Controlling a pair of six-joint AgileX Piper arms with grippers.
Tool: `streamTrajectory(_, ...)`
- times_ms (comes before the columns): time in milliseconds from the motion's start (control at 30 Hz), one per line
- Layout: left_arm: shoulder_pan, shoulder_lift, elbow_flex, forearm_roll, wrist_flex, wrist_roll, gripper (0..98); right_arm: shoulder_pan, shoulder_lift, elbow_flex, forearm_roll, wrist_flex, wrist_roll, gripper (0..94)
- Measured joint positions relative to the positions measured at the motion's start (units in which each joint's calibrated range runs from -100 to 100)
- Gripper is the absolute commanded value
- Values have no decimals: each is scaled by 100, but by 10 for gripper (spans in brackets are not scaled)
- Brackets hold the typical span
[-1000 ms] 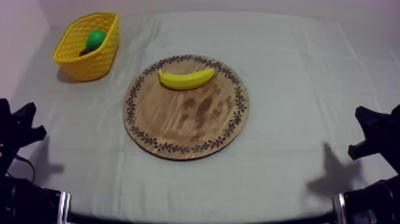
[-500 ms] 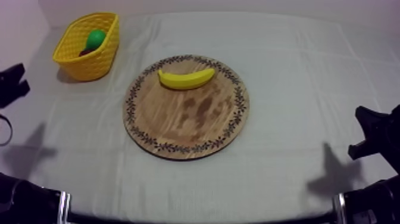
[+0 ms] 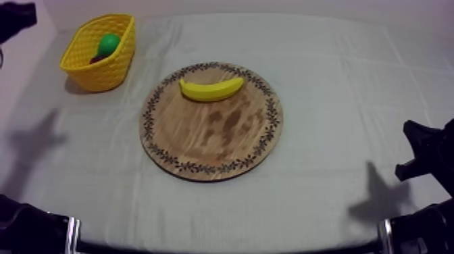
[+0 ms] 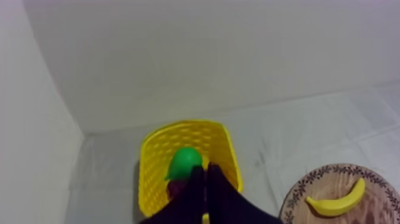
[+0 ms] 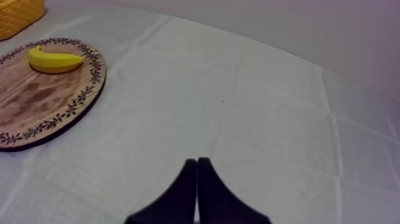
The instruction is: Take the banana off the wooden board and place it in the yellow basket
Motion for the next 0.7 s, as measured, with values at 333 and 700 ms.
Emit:
streamTrajectory(333,208,1428,-1859,674,1031,-866,0,0,0,0,0,0,0,3)
streamTrajectory(700,577,2407,-3050,857,1816,-1645,0,0,0,0,0,0,0,3)
